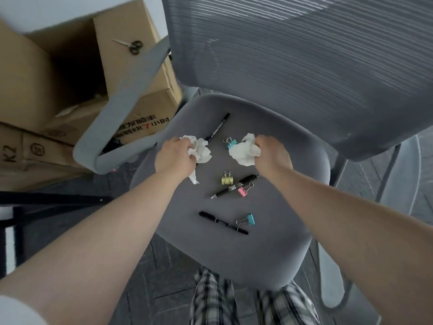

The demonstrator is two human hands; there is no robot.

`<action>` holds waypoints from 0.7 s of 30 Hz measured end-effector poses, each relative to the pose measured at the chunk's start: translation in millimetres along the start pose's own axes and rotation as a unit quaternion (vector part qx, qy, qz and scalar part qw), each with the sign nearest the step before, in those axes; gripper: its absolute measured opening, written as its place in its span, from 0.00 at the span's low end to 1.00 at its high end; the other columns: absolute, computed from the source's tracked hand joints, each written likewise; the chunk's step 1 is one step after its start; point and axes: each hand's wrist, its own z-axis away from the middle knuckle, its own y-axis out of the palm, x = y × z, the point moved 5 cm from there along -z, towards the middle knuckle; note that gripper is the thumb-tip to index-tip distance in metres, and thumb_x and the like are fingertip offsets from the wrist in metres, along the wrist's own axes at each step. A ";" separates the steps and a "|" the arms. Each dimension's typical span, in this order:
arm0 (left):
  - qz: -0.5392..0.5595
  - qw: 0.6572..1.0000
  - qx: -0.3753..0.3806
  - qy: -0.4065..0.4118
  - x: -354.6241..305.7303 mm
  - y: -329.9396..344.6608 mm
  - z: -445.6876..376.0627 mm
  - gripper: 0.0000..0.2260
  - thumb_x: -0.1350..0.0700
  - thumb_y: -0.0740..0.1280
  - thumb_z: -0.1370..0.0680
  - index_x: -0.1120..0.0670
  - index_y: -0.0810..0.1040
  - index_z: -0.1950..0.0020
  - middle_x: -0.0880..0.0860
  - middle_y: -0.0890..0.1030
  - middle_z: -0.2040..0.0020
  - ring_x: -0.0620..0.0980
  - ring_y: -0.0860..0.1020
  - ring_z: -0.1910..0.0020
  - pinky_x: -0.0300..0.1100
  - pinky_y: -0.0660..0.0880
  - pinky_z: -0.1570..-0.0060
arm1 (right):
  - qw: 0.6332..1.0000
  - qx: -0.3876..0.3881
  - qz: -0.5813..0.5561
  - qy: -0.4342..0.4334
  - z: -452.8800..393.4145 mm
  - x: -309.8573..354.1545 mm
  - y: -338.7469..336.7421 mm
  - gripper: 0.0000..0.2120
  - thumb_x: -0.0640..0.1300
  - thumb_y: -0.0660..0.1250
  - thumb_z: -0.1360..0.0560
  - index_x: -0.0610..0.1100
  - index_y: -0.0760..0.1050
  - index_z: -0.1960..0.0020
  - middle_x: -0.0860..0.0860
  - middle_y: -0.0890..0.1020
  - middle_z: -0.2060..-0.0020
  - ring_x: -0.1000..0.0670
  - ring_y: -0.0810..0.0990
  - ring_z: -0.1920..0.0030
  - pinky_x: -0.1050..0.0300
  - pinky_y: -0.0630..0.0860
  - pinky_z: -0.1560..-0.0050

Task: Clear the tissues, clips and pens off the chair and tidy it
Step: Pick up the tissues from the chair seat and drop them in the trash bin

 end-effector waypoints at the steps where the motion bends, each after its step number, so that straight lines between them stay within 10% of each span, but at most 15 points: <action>1: -0.001 1.000 0.005 -0.008 2.5 -4.7 8.7 0.11 0.59 0.63 0.26 0.57 0.77 0.44 0.57 0.76 0.44 0.58 0.74 0.44 0.48 0.70 0.57 | 1.000 0.007 -0.002 -0.017 5.0 8.2 -1.9 0.10 0.33 0.59 0.27 0.42 0.73 0.49 0.47 0.75 0.57 0.43 0.74 0.56 0.55 0.67 0.60; 21: 0.147 0.909 -0.146 -0.363 147.2 -5.9 396.0 0.04 0.63 0.60 0.27 0.56 0.72 0.60 0.52 0.72 0.57 0.54 0.73 0.55 0.45 0.68 0.65 | 0.871 0.180 0.156 -0.429 242.9 174.8 75.8 0.08 0.33 0.59 0.27 0.40 0.72 0.49 0.42 0.78 0.50 0.39 0.76 0.49 0.54 0.65 0.59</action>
